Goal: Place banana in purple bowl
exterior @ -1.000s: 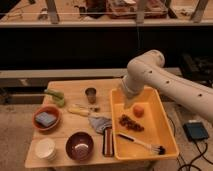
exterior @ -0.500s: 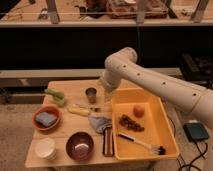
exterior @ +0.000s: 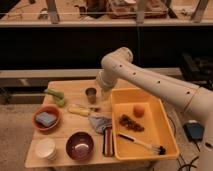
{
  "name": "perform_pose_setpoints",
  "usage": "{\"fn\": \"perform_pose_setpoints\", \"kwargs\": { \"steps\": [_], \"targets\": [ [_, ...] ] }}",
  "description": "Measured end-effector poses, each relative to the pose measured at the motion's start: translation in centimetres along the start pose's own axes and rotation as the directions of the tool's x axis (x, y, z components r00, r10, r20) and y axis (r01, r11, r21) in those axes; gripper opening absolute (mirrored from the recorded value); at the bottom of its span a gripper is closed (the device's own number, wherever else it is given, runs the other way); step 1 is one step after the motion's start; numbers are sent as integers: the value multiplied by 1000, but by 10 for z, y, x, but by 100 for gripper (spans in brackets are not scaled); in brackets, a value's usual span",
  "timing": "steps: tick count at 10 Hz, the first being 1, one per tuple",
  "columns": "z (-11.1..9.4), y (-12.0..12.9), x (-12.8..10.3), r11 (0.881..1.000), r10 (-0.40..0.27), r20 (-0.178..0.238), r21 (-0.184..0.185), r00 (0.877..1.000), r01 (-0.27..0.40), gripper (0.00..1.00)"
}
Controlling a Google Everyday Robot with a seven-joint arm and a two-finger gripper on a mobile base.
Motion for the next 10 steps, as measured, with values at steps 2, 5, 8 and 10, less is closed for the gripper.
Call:
{"fn": "perform_pose_setpoints", "kwargs": {
  "steps": [2,5,8,10],
  "targets": [
    [13,-4,-6,1000,-12,31,-14,999,12,65],
    [56,-24,-45,997,-47,81,-49,996,51,65],
    [90,-41,-76,991,-90,115,-89,989,101,65],
    [111,-43,-94,981,-118,133,-135,984,136,65]
  ]
}}
